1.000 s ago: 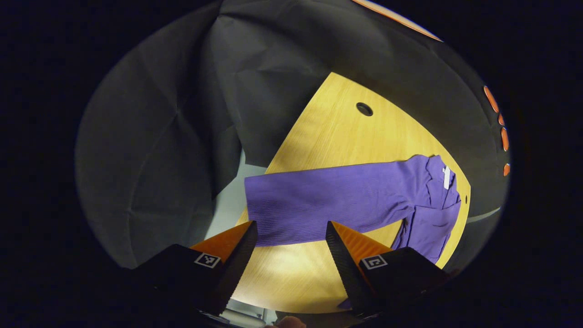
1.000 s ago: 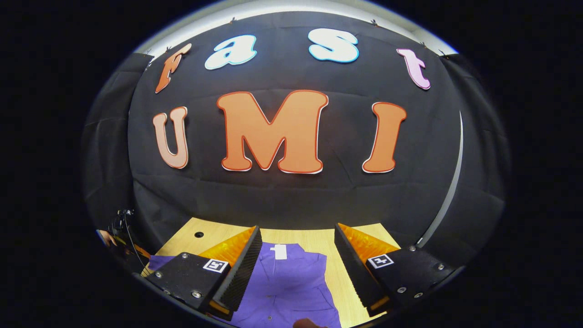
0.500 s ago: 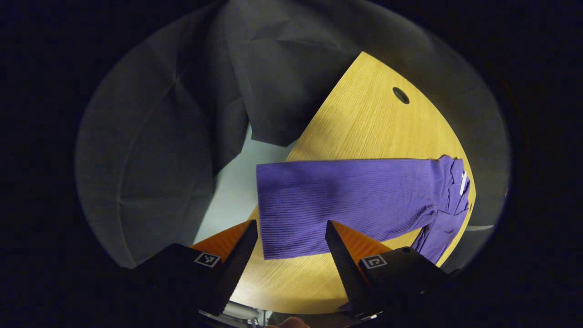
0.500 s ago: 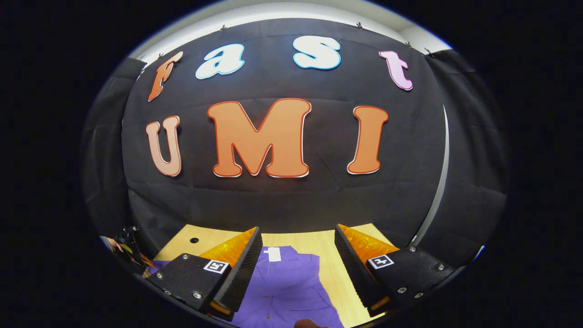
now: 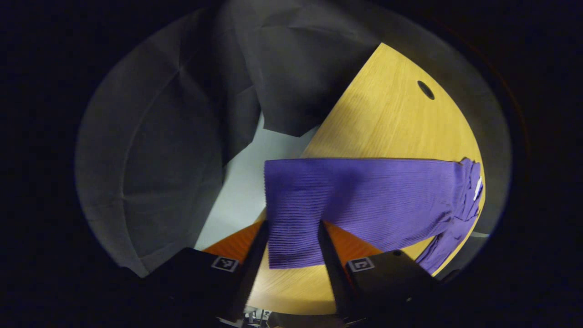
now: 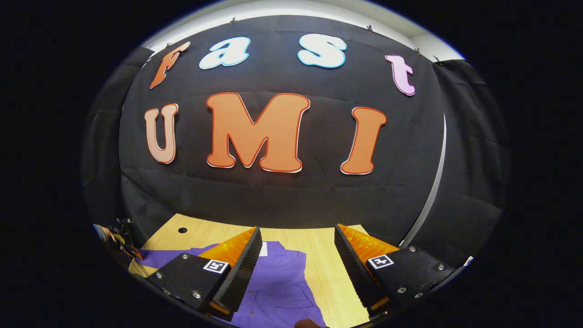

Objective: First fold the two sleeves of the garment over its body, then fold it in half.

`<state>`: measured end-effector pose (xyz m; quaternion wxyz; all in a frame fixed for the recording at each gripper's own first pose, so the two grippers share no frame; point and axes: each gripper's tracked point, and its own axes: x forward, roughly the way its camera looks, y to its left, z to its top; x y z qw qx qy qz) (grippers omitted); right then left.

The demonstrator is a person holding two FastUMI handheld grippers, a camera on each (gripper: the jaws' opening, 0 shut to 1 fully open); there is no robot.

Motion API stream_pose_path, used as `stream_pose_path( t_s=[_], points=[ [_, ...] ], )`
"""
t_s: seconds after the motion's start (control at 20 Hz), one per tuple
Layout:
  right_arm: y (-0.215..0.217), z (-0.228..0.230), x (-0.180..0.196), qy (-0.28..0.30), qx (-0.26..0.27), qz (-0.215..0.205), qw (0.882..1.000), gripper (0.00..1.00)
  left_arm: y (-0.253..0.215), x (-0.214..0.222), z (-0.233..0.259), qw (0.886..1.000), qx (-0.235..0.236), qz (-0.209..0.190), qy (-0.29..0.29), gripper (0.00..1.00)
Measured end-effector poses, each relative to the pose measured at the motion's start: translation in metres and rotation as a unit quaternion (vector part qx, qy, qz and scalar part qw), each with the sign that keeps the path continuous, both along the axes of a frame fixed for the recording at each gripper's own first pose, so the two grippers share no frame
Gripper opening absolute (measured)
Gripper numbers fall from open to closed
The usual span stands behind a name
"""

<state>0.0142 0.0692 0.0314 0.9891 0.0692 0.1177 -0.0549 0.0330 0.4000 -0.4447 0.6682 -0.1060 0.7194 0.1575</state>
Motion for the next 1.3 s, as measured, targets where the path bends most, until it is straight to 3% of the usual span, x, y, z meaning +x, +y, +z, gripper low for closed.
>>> stream_pose_path(
  t_s=[0.15, 0.25, 0.3, 0.35, 0.45, 0.6, 0.8, 1.3],
  points=[
    [-0.006, -0.003, -0.001, 0.0, 0.003, 0.0, 1.0, 0.95, -0.002, 0.003, 0.001, 1.0, 0.005, -0.001, -0.001, 0.52],
    [-0.009, -0.006, -0.001, 0.001, 0.01, -0.002, 1.0, 0.95, -0.006, 0.008, -0.003, 1.0, 0.001, -0.004, -0.001, 0.3],
    [-0.01, -0.007, -0.003, 0.0, 0.014, -0.001, 1.0, 0.95, -0.009, 0.009, -0.003, 1.0, 0.0, -0.003, -0.001, 0.26],
    [-0.013, -0.008, -0.003, -0.001, 0.016, -0.003, 1.0, 0.95, -0.01, 0.009, 0.001, 1.0, 0.0, -0.005, 0.0, 0.14],
    [-0.018, -0.012, -0.005, 0.0, 0.015, -0.005, 1.0, 0.95, -0.011, 0.007, -0.001, 1.0, -0.002, -0.005, 0.001, 0.07],
    [-0.03, -0.017, -0.007, 0.004, 0.014, -0.007, 1.0, 0.95, -0.021, 0.013, 0.016, 1.0, -0.013, -0.011, -0.02, 0.04],
    [-0.04, -0.015, -0.005, -0.004, 0.025, -0.004, 1.0, 0.95, -0.052, 0.036, 0.065, 0.995, -0.025, -0.063, -0.071, 0.03],
    [-0.061, -0.017, 0.003, -0.022, 0.026, 0.02, 0.999, 0.95, -0.183, 0.071, 0.183, 0.967, -0.044, -0.189, -0.163, 0.03]
  ],
)
